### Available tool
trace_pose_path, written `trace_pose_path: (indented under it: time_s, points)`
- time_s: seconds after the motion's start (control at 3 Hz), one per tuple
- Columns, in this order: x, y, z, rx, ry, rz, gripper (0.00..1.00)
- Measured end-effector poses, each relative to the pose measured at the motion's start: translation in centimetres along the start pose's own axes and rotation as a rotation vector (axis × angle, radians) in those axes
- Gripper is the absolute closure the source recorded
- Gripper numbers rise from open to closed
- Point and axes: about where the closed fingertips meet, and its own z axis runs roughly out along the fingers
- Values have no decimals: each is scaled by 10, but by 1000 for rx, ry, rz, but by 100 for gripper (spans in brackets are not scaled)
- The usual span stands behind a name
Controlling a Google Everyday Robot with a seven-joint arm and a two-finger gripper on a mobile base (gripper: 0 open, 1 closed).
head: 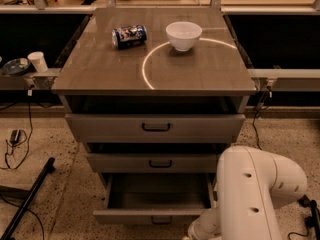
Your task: Close bottom drawer
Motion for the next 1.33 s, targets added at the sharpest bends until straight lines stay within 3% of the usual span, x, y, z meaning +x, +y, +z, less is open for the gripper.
trace_pose_path:
  time_s: [0.33, 0.67, 1.0, 1.33]
  points:
    - [-20, -15, 14, -5, 0, -36, 0]
    - [-45, -34, 16, 38, 2, -68, 0]
    - [-77, -76, 8, 124, 6, -67, 0]
    - [-78, -78, 12, 127, 7, -65, 0]
